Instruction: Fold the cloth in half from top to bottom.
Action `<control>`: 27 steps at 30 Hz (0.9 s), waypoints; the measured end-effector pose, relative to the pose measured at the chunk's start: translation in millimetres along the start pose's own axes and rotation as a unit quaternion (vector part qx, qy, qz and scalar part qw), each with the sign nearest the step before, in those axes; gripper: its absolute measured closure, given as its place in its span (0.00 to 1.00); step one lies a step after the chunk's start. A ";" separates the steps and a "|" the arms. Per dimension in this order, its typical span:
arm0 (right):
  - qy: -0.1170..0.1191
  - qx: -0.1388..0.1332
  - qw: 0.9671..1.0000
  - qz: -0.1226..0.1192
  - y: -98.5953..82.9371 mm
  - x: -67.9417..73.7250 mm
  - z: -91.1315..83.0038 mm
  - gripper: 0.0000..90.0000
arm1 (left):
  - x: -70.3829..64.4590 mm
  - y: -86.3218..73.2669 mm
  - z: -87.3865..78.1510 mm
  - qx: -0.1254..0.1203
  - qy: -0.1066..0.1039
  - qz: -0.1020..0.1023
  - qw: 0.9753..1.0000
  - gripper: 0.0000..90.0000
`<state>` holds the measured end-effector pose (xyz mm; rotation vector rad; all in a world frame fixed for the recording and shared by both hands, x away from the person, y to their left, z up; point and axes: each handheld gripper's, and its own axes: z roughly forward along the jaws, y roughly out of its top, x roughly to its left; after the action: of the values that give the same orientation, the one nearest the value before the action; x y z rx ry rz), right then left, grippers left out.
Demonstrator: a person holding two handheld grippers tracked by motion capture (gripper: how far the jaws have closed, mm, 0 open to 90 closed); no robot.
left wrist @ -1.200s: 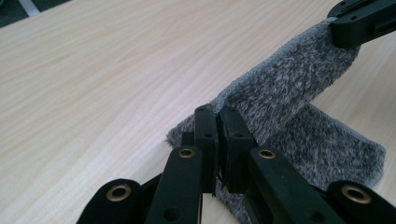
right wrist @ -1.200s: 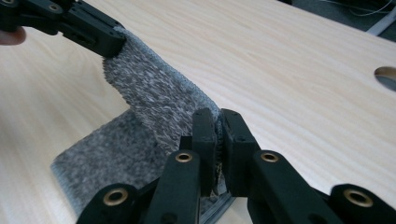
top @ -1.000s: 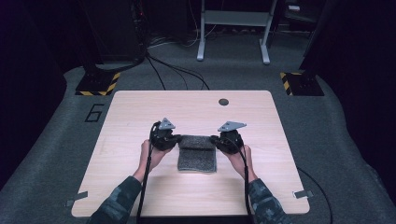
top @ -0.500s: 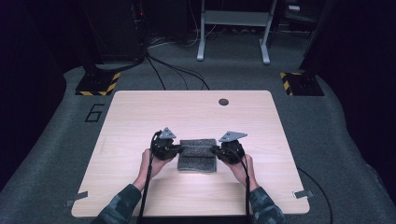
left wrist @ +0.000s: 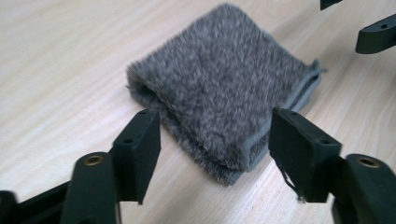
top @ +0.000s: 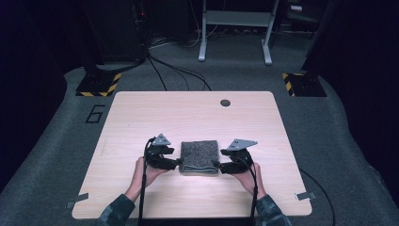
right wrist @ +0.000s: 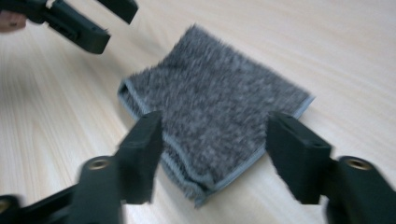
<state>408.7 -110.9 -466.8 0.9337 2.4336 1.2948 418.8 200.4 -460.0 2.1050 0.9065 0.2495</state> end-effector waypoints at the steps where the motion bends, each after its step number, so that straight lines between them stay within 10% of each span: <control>1: -0.002 -0.005 1.000 0.004 2.6 -2.1 -0.6 0.33 | 0.4 2.7 0.4 0.001 0.003 0.000 1.000 0.34; 13: -0.013 0.039 0.999 0.023 8.6 -13.7 60.4 0.17 | 20.1 11.7 60.6 0.025 0.032 -0.028 0.999 0.31; 20: -0.019 0.074 0.997 0.017 3.6 -18.1 81.4 0.15 | 27.4 9.9 76.7 0.058 0.073 -0.016 0.996 0.32; 27: -0.030 0.076 0.997 0.005 2.5 -15.6 80.2 0.14 | 29.2 8.7 73.8 0.046 0.070 -0.029 0.996 0.29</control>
<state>459.7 -66.7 -512.9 1.0083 2.5116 1.0809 478.1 171.9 -505.2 2.1625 1.0784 0.3330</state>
